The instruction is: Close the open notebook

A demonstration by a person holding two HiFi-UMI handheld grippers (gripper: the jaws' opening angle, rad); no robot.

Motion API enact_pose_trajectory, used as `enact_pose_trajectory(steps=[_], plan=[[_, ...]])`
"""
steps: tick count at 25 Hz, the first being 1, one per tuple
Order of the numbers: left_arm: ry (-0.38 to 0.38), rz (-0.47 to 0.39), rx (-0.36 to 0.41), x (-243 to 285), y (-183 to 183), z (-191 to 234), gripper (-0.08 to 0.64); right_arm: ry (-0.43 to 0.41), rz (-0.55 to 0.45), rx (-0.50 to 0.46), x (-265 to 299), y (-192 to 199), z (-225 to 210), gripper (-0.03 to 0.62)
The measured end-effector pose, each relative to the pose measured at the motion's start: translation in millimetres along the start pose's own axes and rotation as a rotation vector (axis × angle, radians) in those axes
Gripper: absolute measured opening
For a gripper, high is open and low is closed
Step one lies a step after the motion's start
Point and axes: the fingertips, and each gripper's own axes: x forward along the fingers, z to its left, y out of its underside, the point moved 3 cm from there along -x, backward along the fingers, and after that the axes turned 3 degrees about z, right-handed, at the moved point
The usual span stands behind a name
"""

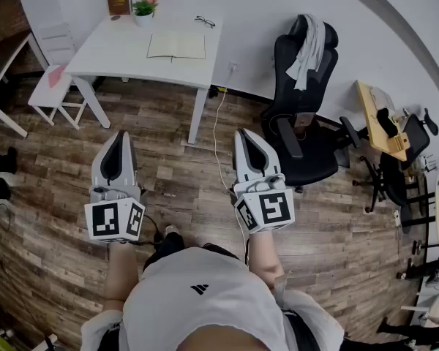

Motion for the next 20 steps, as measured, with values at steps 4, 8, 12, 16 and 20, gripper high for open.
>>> enact_pose_trajectory(steps=[4, 8, 12, 16, 20], plan=[[-0.003, 0.003, 0.003, -4, -2, -15, 0.008, -0.003, -0.001, 0.006, -11, -2, -9, -0.005], [-0.011, 0.010, 0.010, -8, -1, -21, 0.008, -0.007, -0.006, 0.010, -17, -2, -11, -0.005], [-0.018, 0.011, 0.015, -10, -3, -18, 0.008, -0.013, -0.006, 0.011, -15, -2, -9, -0.005], [-0.022, 0.014, 0.012, -11, 0, -11, 0.008, -0.011, -0.004, 0.010, -11, 0, -4, -0.005], [-0.020, 0.015, 0.013, -5, 0, 2, 0.009, 0.000, 0.000, 0.009, 1, 3, 0, -0.005]])
